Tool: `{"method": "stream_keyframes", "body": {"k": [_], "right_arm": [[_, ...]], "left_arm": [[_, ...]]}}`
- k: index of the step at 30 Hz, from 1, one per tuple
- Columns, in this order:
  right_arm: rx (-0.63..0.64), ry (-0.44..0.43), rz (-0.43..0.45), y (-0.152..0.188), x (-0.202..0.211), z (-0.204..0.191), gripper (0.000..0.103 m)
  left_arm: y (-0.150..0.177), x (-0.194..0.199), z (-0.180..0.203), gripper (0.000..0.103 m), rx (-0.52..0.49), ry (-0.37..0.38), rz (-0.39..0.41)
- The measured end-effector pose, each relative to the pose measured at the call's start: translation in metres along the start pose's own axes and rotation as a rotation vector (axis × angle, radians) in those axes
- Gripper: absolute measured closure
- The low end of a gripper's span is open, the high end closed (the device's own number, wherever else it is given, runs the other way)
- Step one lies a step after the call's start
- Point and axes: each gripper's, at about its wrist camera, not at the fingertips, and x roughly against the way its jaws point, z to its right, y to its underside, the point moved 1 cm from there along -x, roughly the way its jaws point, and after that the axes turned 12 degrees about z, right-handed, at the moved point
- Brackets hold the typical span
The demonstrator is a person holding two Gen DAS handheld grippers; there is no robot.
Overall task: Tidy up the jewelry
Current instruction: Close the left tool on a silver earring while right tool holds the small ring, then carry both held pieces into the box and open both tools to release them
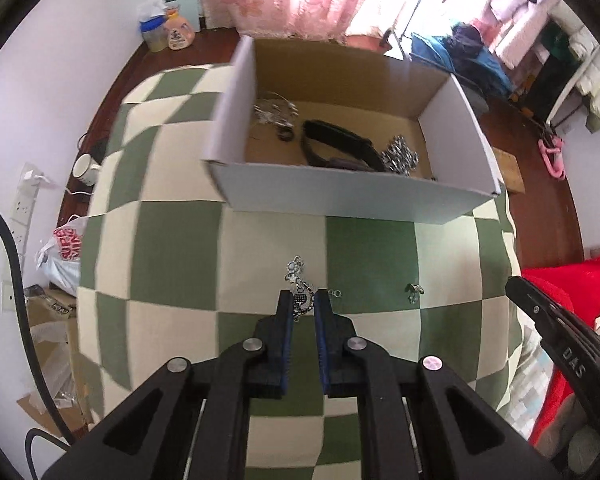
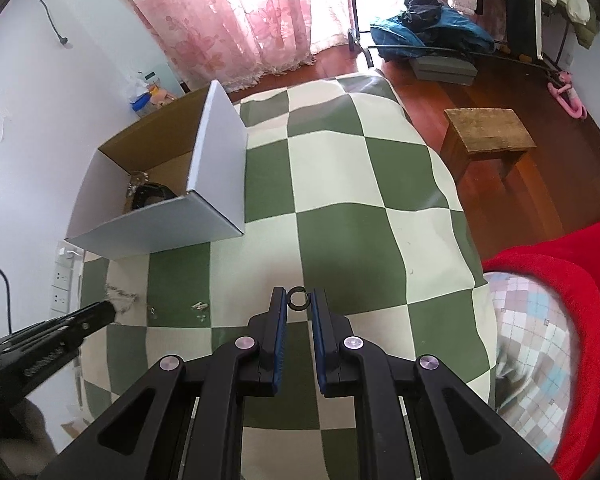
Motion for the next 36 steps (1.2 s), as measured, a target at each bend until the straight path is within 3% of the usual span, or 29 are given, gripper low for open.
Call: {"method": "stream_keyframes", "body": {"k": [16, 26, 36], "right_arm": [[-0.033, -0.078, 0.003, -0.020, 0.020, -0.015, 0.090], [-0.015, -0.129, 0.034, -0.062, 0.054, -0.044, 0.090], [-0.014, -0.235, 0.022, -0.126, 0.043, -0.075, 0.090]], "left_arm": [[-0.021, 0.059, -0.020, 0.095, 0.025, 0.033, 0.057], [-0.058, 0.095, -0.014, 0.095, 0.010, 0.056, 0.105], [-0.122, 0.061, -0.003, 0.095, -0.011, 0.117, 0.116]]}}
